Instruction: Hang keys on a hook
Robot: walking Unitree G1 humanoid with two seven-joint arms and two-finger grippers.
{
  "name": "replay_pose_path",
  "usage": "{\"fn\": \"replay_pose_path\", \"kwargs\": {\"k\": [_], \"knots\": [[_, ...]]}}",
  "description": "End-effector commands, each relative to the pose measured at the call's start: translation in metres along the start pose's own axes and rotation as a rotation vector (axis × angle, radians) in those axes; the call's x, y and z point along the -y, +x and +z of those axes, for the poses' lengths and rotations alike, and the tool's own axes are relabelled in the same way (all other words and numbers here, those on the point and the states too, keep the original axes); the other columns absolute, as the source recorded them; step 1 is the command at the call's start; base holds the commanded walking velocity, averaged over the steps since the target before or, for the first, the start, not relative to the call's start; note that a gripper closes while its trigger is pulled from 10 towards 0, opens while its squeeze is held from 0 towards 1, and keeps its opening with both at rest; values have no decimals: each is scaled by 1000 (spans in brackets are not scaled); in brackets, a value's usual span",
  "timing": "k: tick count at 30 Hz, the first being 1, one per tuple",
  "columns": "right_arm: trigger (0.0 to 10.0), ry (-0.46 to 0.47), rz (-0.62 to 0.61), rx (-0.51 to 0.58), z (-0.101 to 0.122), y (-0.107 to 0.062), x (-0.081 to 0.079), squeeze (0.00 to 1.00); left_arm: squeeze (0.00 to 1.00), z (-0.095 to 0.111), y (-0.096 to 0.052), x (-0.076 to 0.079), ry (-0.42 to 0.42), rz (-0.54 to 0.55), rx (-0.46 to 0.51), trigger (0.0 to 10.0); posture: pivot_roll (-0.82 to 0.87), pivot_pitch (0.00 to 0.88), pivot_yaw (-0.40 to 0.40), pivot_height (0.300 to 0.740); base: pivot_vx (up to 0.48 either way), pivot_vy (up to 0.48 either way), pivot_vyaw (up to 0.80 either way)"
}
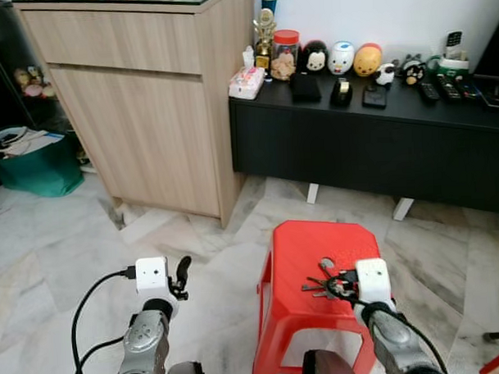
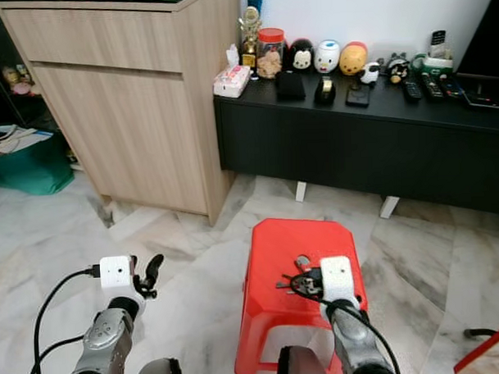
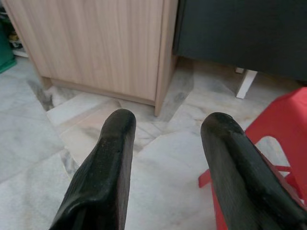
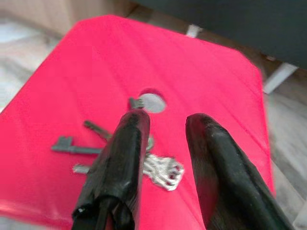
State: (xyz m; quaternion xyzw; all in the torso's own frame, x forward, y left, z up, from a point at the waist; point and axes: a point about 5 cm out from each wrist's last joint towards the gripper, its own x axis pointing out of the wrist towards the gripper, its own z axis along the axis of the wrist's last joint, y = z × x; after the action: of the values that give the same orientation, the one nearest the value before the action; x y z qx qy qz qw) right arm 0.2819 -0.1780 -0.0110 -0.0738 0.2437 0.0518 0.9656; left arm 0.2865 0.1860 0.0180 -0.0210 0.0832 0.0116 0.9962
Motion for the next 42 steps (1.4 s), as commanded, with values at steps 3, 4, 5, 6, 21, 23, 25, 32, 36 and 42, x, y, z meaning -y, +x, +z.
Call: {"fn": "replay_pose_path", "kwargs": {"k": [3, 4, 5, 6, 21, 23, 25, 32, 36, 42], "knots": [[10000, -30, 34, -63, -3, 1, 0, 1000, 0, -4, -3, 2, 0, -7, -7, 10000, 15, 5, -43, 599, 0, 0, 0], [10000, -30, 34, -63, -3, 1, 0, 1000, 0, -4, -3, 2, 0, -7, -7, 10000, 15, 5, -43, 599, 0, 0, 0], [10000, -61, 48, -77, -1, 3, -2, 1000, 0, -5, -4, 4, -2, -13, -11, 10000, 17, 9, -47, 599, 0, 0, 0], [10000, -61, 48, -77, -1, 3, -2, 1000, 0, -5, -4, 4, -2, -13, -11, 10000, 17, 9, -47, 599, 0, 0, 0], [10000, -64, 75, -37, 17, 9, -2, 0, 0, 0, -17, 19, -27, -37, 79, 10000, 35, 106, -102, 599, 0, 0, 0], [10000, -65, 81, -35, 17, 9, -2, 0, 0, 1, -19, 20, -29, -37, 89, 10000, 35, 118, -108, 599, 0, 0, 0], [10000, -73, 104, -30, 17, 9, -5, 0, 0, 6, -23, 22, -35, -37, 115, 10000, 40, 141, -117, 599, 0, 0, 0], [10000, -78, 128, -31, 18, 9, -5, 0, 0, 20, -35, 26, -39, -40, 173, 10000, 58, 190, -137, 599, 0, 0, 0], [10000, -91, 145, -16, 22, 10, -7, 0, 0, 27, -38, 28, -39, -45, 195, 10000, 62, 207, -141, 599, 0, 0, 0], [10000, -84, 152, 16, 32, 13, -8, 0, 0, 34, -44, 31, -42, -46, 197, 10000, 67, 226, -148, 599, 0, 0, 0]]}}
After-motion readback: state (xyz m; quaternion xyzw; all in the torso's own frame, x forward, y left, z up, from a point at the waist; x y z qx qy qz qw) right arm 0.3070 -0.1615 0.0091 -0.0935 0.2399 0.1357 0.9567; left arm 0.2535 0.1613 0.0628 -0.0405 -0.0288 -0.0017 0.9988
